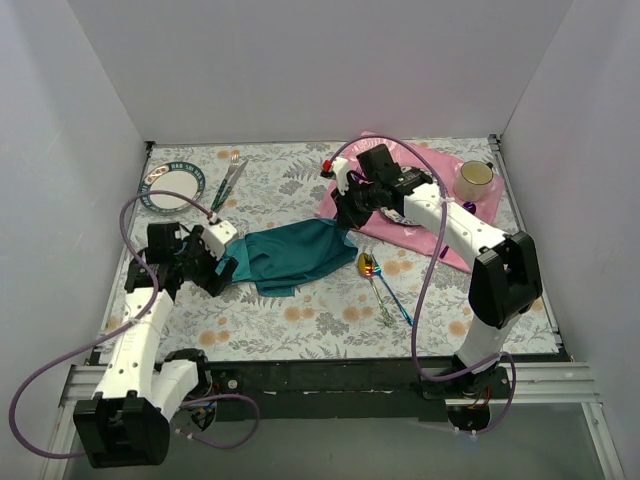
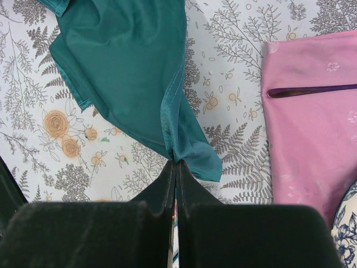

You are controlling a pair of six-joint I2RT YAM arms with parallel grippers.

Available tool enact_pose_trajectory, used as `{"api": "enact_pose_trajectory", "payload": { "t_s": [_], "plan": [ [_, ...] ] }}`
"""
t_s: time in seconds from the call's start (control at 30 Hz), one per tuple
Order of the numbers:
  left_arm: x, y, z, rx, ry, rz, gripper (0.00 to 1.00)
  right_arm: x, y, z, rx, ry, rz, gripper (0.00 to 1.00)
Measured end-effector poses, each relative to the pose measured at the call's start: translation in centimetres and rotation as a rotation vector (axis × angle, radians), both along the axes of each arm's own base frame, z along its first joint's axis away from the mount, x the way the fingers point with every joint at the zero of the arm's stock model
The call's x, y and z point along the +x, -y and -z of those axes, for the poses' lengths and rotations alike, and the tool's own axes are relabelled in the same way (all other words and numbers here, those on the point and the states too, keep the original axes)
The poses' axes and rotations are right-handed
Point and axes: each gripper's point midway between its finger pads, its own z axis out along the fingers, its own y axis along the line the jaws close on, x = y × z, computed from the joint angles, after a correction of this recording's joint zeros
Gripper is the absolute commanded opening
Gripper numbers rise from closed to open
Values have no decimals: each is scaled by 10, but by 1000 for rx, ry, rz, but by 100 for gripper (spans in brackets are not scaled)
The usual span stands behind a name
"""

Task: Fold the napkin into a case and place the utensils inside
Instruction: Flatten out the crumpled napkin at the center of the board.

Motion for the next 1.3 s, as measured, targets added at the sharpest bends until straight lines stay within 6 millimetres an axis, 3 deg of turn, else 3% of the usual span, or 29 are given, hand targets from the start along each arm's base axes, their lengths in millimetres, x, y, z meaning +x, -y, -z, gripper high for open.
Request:
{"api": "enact_pose_trajectory", "payload": {
  "t_s": [0.13, 0.23, 0.53, 0.77, 0.9, 0.93, 1.13, 1.23, 1.3],
  "plan": [
    [-15, 8, 50, 96, -47, 65, 76, -1, -1, 4, -1, -17, 2, 1],
    [-17, 10, 70, 172, -13, 99, 73, -1, -1, 4, 1, -20, 2, 1],
    [15, -1, 72, 316, 158, 73, 67, -5, -1, 2, 4, -33, -8, 1],
    [11, 3, 86, 374, 175, 140, 63, 0, -4, -9, 21, -15, -24, 1],
    [16, 5, 85, 383, 198, 146, 49, 0, -5, -6, 21, -28, -28, 1],
    [18, 5, 85, 382, 204, 144, 42, -1, -5, -5, 18, -32, -29, 1],
    [23, 6, 97, 371, 160, 112, 18, -1, -4, -3, 14, -38, -32, 1],
    [27, 8, 94, 350, 155, 90, 1, -1, -3, -4, 13, -34, -35, 1],
    [31, 9, 88, 333, 165, 73, 0, 0, -3, -3, 12, -31, -36, 1]
  ]
}}
